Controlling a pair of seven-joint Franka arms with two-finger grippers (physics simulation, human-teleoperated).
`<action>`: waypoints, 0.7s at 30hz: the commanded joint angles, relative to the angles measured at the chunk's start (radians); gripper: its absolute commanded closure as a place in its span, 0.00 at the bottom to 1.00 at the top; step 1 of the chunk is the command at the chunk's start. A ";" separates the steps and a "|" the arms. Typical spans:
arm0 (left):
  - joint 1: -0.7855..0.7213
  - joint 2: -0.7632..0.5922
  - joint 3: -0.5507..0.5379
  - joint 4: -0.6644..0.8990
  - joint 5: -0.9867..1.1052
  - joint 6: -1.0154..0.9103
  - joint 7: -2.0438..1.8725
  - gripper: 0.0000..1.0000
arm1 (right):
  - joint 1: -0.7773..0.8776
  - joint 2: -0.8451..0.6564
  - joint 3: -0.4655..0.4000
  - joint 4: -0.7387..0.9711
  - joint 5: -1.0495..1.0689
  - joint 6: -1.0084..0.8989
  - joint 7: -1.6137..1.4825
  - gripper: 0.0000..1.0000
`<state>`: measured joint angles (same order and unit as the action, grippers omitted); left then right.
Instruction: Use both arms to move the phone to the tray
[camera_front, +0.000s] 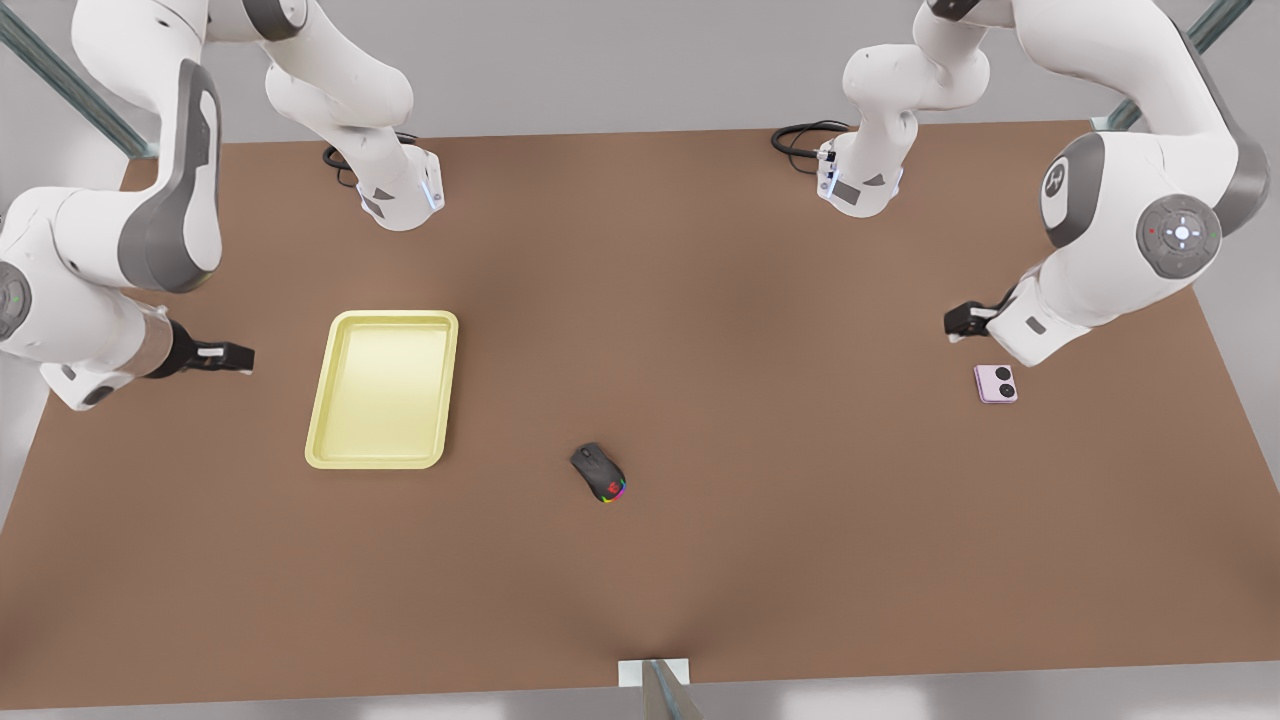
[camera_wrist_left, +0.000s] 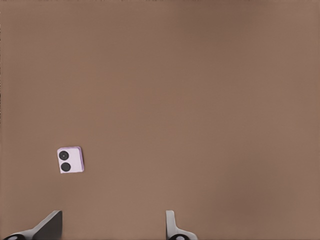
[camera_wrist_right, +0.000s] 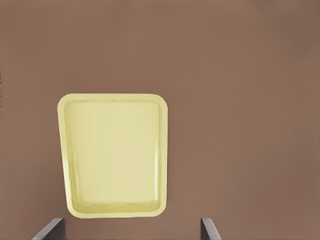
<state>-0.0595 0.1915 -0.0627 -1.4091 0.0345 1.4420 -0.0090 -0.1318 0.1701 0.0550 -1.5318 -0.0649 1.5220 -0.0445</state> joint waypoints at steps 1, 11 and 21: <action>0.000 -0.001 0.000 -0.002 0.004 0.044 -0.019 0.00 | 0.000 -0.003 0.000 0.001 -0.001 0.127 -0.020 0.00; 0.239 0.121 0.124 -0.591 -0.064 0.744 0.253 0.00 | -0.008 0.014 -0.001 0.007 -0.001 0.130 -0.029 0.00; 0.322 0.236 0.147 -0.654 -0.053 0.894 0.534 0.00 | -0.008 0.020 -0.001 0.009 -0.003 0.124 -0.031 0.00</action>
<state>0.2623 0.4258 0.0839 -2.0580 -0.0227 2.2261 0.2193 -0.1396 0.1906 0.0537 -1.5240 -0.0675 1.6448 -0.0627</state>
